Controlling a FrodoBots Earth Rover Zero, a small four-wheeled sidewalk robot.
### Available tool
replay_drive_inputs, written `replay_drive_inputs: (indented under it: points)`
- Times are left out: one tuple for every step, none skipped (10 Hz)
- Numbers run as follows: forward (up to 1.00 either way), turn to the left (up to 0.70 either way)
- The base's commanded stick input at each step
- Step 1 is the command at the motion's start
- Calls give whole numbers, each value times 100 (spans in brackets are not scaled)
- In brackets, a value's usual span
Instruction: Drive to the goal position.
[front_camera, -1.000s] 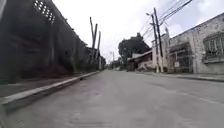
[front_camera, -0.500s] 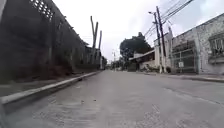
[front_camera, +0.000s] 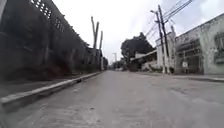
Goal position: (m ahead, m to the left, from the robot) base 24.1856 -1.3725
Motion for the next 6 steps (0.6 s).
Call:
replay_drive_inputs:
  points:
    - [85, 0]
    - [85, 0]
    - [85, 0]
    - [85, 0]
    - [85, 0]
    - [85, 0]
